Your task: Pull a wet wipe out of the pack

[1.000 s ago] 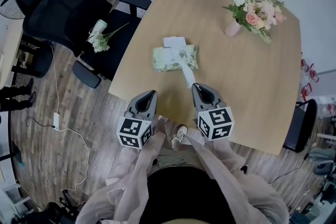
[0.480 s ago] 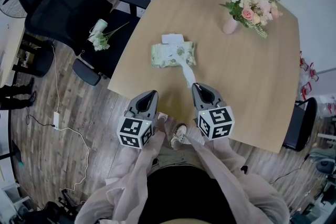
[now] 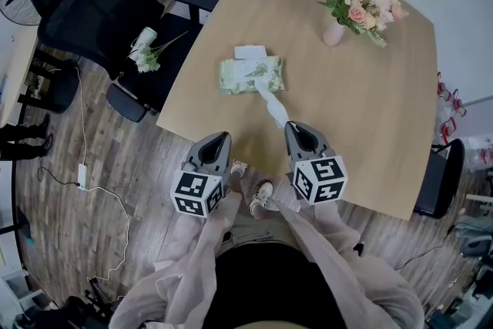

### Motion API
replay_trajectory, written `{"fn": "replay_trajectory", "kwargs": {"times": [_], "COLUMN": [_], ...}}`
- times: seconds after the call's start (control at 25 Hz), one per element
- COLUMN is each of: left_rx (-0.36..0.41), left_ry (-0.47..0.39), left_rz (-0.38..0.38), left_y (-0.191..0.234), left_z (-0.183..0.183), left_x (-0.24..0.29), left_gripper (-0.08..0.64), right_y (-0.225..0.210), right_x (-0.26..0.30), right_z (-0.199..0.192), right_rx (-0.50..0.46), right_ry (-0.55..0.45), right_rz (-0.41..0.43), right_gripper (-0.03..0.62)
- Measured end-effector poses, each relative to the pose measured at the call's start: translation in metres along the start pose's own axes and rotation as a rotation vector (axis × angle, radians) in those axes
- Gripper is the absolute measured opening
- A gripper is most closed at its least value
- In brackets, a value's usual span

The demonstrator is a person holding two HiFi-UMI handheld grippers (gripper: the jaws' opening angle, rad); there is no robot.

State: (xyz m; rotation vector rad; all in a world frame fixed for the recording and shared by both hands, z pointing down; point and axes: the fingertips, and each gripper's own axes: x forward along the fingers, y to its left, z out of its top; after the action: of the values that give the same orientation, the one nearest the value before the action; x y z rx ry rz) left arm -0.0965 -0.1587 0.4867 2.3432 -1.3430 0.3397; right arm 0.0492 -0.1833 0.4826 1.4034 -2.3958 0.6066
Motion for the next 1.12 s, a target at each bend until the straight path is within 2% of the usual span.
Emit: {"fn": "replay_trajectory", "kwargs": {"times": [0.72,1.12], "left_rx": [0.009,0.017], "left_ry": [-0.075,-0.120], "left_rz": [0.009,-0.002], "left_y": [-0.022,-0.033], "left_z": [0.013,0.026], "left_x": [-0.018,-0.019], "left_gripper": [0.012,0.012], "right_y": [-0.046,-0.037], "right_x": [-0.064,-0.071], "right_z": [-0.005,-0.001], "right_rx": [0.047,0.019], "right_ry": [-0.060,-0.081], "right_rz": [-0.117,-0.104], "right_gripper": [0.012,0.012]}}
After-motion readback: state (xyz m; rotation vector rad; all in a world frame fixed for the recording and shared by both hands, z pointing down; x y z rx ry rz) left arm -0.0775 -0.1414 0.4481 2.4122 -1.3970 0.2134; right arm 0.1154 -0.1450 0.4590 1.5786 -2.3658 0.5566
